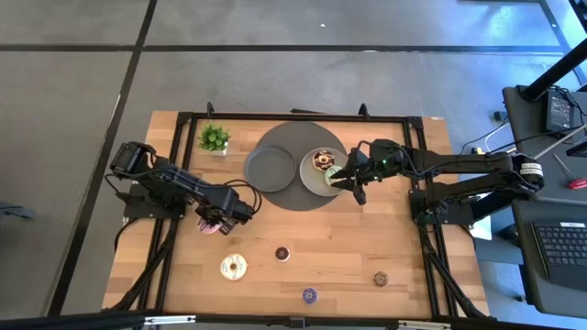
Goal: Pick & Place donuts
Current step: Put the large pink donut on the gray plate
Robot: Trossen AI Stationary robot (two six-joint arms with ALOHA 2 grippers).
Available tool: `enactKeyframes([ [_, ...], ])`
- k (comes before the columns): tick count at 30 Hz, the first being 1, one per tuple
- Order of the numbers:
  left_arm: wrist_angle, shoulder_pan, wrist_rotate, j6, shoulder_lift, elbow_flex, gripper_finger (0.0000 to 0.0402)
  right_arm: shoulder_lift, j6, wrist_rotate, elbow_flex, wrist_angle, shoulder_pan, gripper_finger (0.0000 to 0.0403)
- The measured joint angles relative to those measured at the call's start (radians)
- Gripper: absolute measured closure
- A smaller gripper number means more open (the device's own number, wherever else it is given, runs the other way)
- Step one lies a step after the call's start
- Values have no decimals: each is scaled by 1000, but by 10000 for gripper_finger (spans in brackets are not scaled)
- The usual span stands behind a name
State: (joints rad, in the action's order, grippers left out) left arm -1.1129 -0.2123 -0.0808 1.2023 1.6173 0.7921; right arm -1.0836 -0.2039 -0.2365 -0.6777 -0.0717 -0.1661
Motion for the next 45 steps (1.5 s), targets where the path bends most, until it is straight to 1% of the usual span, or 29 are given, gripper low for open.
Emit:
enactKeyframes([
  [5, -28, 0, -1, -1, -6, 0, 392, 0, 0, 0, 0, 0, 0, 260],
  [7, -57, 0, -6, 0, -22, 10, 394, 0, 0, -5, 0, 0, 0, 260],
  [11, -118, 0, 17, 16, -72, 81, 388, 0, 2, -99, 0, 12, 1, 260],
  [14, -109, 0, 83, 23, -107, 159, 389, 0, 3, -131, 0, 36, 2, 260],
  [18, -56, 1, 238, 31, -124, 280, 392, 0, 27, -131, -2, 68, 2, 260],
  [20, 6, 1, 324, 20, -125, 331, 392, -2, 51, -144, -2, 76, 11, 259],
  [22, 111, 4, 383, -43, -125, 365, 391, -2, 77, -158, -2, 90, 26, 255],
  [24, 241, 19, 414, -125, -125, 381, 392, -2, 82, -150, -2, 94, 39, 248],
  [28, 506, 80, 440, -278, -119, 382, 393, -2, 47, -69, -2, 89, 44, 233],
  [31, 638, 136, 439, -377, -96, 383, 393, 0, 30, -61, -2, 60, 44, 226],
  [34, 757, 199, 418, -438, -59, 383, 393, 20, 11, -60, -2, -10, 45, 224],
  [37, 869, 257, 343, -490, -3, 383, 393, 56, -27, -24, -2, -98, 42, 224],
  [40, 922, 307, 253, -507, 60, 384, 394, 111, -78, 57, -2, -168, 42, 224],
  [43, 904, 342, 227, -509, 132, 413, 394, 163, -107, 106, -2, -210, 43, 224],
  [45, 909, 360, 223, -515, 185, 446, 394, 192, -109, 112, -2, -219, 43, 224],
])
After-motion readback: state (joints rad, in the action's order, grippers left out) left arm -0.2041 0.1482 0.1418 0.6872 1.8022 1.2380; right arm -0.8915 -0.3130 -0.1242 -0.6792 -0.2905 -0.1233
